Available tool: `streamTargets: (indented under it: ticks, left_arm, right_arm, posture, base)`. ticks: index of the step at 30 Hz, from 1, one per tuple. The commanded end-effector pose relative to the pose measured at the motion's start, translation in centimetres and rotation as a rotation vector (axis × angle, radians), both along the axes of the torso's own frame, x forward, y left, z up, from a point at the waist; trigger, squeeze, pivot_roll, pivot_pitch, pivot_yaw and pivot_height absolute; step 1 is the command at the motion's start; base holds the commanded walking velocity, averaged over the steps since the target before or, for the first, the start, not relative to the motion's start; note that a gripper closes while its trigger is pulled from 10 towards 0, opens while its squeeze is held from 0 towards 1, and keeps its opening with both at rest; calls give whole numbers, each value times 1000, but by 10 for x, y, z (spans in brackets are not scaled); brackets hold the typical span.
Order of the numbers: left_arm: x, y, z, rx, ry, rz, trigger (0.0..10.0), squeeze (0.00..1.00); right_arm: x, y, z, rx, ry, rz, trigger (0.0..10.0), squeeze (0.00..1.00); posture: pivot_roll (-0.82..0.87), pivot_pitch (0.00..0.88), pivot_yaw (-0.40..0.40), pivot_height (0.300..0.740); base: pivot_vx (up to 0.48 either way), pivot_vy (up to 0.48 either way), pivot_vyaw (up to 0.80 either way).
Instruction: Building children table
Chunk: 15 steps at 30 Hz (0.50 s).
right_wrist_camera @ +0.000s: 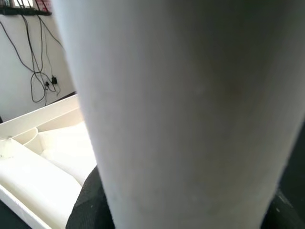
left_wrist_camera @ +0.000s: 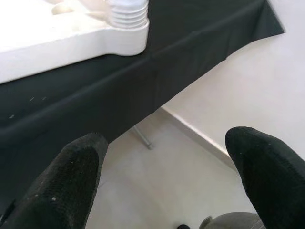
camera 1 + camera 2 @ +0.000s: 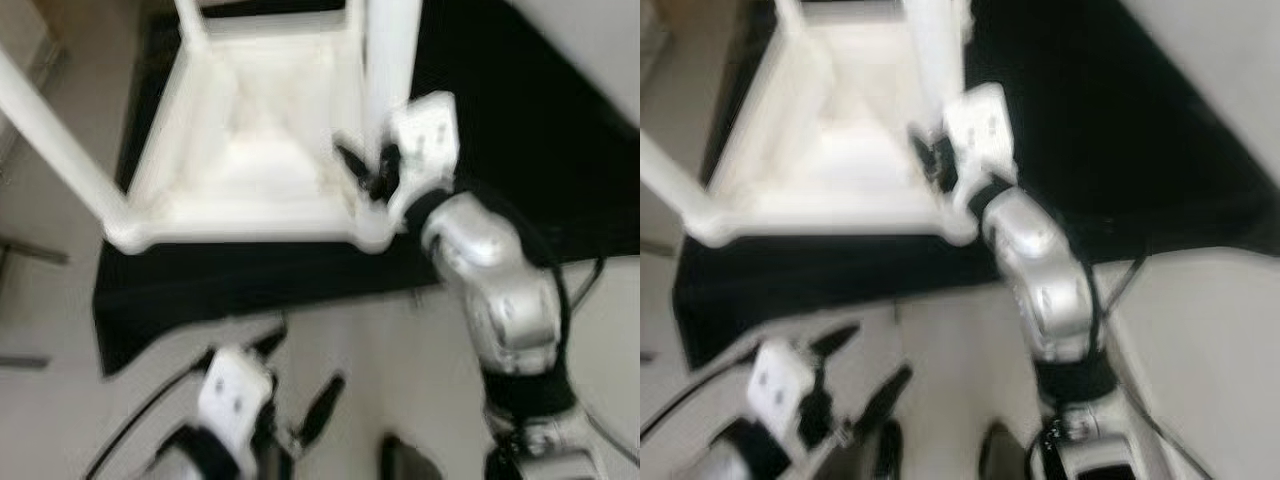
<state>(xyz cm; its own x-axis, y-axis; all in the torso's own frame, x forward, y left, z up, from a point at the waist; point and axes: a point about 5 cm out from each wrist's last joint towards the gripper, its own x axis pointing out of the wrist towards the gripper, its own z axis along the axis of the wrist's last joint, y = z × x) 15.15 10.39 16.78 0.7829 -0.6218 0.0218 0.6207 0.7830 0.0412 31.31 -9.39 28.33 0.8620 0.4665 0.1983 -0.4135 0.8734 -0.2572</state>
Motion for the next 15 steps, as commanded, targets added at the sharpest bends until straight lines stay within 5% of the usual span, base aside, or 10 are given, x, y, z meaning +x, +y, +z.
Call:
streamTargets:
  ticks: [1,8,15]
  left_arm:
    - [-2,0,-3,13,14,-1,10000,0]
    - [-3,-2,-5,10,14,-1,10000,0]
    - [-4,-3,-4,7,14,-5,10000,0]
  right_arm:
    - [7,3,-46,5,256,43,10000,0]
    - [2,14,-25,1,188,388,10000,0]
    - [6,4,-10,-70,175,627,10000,0]
  posture:
    - [-6,354,70,740]
    - [-7,348,69,740]
    - [-3,343,67,740]
  base:
    - [0,0,0]
    - [0,0,0]
    - [0,0,0]
